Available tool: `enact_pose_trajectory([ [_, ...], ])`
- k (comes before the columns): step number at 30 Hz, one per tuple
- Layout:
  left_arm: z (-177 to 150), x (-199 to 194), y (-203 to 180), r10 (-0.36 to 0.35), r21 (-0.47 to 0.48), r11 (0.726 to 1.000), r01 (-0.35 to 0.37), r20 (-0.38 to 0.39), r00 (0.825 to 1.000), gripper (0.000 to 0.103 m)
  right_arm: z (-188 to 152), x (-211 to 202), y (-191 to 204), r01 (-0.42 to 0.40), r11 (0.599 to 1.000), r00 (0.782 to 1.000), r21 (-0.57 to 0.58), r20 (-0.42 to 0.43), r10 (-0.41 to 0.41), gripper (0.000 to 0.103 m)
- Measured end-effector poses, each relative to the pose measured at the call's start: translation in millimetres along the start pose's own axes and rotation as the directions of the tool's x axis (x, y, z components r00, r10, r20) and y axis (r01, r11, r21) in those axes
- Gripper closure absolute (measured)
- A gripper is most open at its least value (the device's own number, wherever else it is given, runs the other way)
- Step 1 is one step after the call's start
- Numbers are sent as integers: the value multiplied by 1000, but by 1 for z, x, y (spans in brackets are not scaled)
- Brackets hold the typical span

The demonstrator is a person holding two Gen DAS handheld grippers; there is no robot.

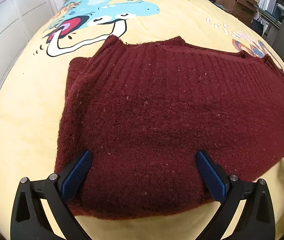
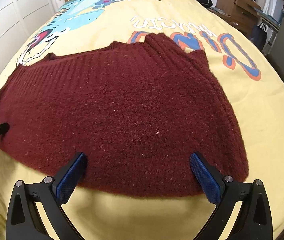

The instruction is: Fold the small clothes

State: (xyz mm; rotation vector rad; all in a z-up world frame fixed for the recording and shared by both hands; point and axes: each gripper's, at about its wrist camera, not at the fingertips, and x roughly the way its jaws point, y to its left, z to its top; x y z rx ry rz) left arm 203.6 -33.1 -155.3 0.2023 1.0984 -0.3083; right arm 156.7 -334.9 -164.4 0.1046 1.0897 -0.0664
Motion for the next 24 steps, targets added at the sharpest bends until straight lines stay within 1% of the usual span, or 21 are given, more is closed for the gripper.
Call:
enact_pose_trajectory([
  [3,5,-8,7,-43,-22,999,42,-31,999,1,1,-12,0,20,1000,1000,-7,-5,-20,0],
  [4,6,-14,11,-59,-34,998,58,-32,998,1,1,-18,0,25,1000,1000,-10,-1,-25,0],
  [7,9,-28,26,-74,-68,995,73,-23,997,1,0,-33,-1,33,999,999,-17,10,-33,0],
  [8,9,-33,32,-75,-78,994,73,-20,997,1,0,-38,-1,35,999,999,-21,13,-34,0],
  [11,9,-46,54,-43,-113,993,40,-18,999,1,-3,-49,-1,40,999,999,-31,5,-40,0],
  [13,7,-51,74,-45,-152,987,41,-20,999,1,-4,-53,-1,40,999,999,-33,4,-40,0],
  [17,3,-47,103,-44,-221,975,34,-40,998,1,-10,-61,-2,45,998,999,-31,6,-45,0],
  [21,0,-28,119,-131,-278,954,110,-59,990,1,-17,-64,-4,45,999,999,-28,-7,-45,0],
  [23,-1,-17,119,-171,-299,943,145,-63,983,1,-20,-60,-5,47,999,999,-27,-24,-48,0],
  [24,0,-13,118,-184,-302,940,156,-64,981,1,-22,-57,-8,62,998,997,-23,-37,-63,0],
])
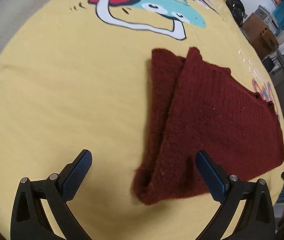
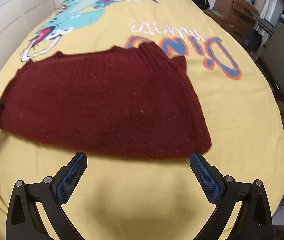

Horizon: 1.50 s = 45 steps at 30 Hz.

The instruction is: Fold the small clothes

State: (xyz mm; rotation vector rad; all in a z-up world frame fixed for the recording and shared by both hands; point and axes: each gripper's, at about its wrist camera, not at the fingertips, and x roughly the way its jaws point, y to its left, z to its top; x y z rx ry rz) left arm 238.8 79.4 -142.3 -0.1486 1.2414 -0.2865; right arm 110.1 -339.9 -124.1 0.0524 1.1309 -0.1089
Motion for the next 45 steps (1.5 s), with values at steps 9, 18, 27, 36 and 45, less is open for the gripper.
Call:
enact_pose_trajectory([
  [9,3,39,-14,-47,-9,999,47,-47,998,1,-8,4,-21,27,998,999,49,-23,-26,0],
  [18,-5,41,-38,-112,75,990,116,-54,992,54,-12,-3,-28,6,998,1000,67,-9,-6,0],
  [27,7,9,-75,-123,148,981,127,-36,992,75,-17,-8,-38,-17,996,1000,88,10,16,0],
  [36,21,-31,-178,-188,277,943,185,-16,982,77,-22,-18,-62,-38,989,999,142,37,33,0],
  [45,27,-11,-302,-233,398,887,234,-51,971,79,-26,-38,-99,-43,981,997,192,69,30,0],
])
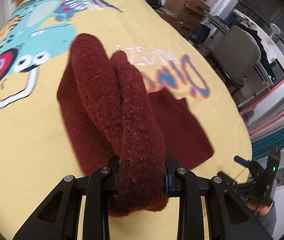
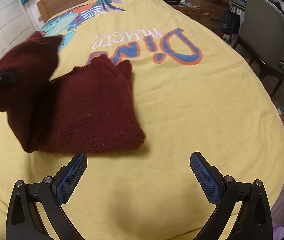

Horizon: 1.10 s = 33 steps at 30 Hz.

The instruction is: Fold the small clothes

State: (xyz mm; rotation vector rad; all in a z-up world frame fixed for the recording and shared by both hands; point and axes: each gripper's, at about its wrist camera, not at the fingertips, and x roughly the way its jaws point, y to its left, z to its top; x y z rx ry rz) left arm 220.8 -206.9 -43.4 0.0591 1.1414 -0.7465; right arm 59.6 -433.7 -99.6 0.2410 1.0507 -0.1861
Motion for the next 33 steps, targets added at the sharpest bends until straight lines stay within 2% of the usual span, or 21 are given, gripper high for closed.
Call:
enact_pose_trajectory([
  [3,9,31,-33,7,32,999,-6,-36,999,79,-3,-1,-11,12,1000,1000,17,-8,-12,0],
  [5,9,57,-51,35,42,999,-33,-64,997,79,-6,0,-18,15,999,1000,32,-19,-14,0],
  [7,2,75,-62,84,61,995,-79,-93,992,79,-9,2,-23,16,999,999,44,-32,-14,0],
  [10,-7,103,-76,190,108,978,-177,-116,975,76,-15,5,-30,20,998,999,53,-47,-17,0],
  [14,-17,119,-78,256,118,963,-242,-123,959,66,-21,7,-34,28,998,998,60,-64,-24,0],
  [18,-17,127,-75,275,94,960,-263,-147,950,54,-26,5,-37,32,997,997,65,-69,-27,0],
  [20,-18,121,-71,271,78,962,-262,-156,950,49,-27,4,-40,37,997,997,64,-70,-32,0],
  [21,-16,119,-72,269,69,963,-261,-159,950,37,-27,4,-40,39,997,997,65,-70,-34,0],
  [22,-16,117,-70,262,56,965,-257,-161,951,29,-27,2,-41,40,997,997,66,-68,-35,0],
  [23,-15,112,-69,246,45,969,-242,-159,956,16,-26,2,-42,40,997,997,67,-66,-35,0],
  [24,-15,107,-70,240,45,971,-236,-157,958,9,-26,1,-42,40,997,997,64,-66,-36,0],
  [26,-14,93,-72,268,69,963,-261,-124,955,8,-23,-1,-40,42,998,997,51,-63,-38,0],
  [27,-14,88,-73,263,77,964,-256,-109,959,1,-22,-2,-38,45,998,997,43,-61,-42,0],
  [28,-14,82,-72,258,79,965,-251,-102,961,1,-21,-3,-36,49,998,997,35,-58,-47,0],
  [33,-9,44,-59,194,29,981,-192,-66,979,1,-11,-6,-21,46,999,998,-9,-44,-46,0],
])
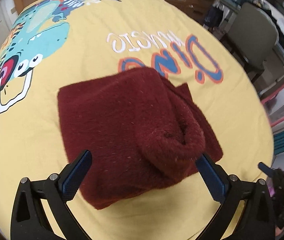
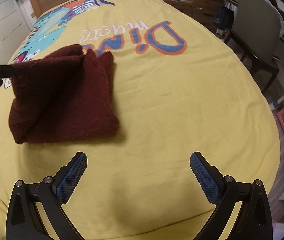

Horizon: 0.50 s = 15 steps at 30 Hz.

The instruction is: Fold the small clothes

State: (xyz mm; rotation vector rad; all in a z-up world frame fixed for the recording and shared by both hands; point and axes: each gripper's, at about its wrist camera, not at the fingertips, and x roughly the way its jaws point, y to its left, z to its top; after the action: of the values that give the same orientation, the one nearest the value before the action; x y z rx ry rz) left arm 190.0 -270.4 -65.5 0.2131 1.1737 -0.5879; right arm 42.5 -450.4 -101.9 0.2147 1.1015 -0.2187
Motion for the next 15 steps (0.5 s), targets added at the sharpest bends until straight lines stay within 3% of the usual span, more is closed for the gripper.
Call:
enact_pose_trajectory([
  [6,4,-36,45,38,-67,997,-34,62,997,1,30,-12,37,-24,995,999,-94,32,27,0],
  [15,-34,-41,123,60,-201,978,-52,34,998,1,119,-21,110,-125,972,991,-201,17,131,0],
])
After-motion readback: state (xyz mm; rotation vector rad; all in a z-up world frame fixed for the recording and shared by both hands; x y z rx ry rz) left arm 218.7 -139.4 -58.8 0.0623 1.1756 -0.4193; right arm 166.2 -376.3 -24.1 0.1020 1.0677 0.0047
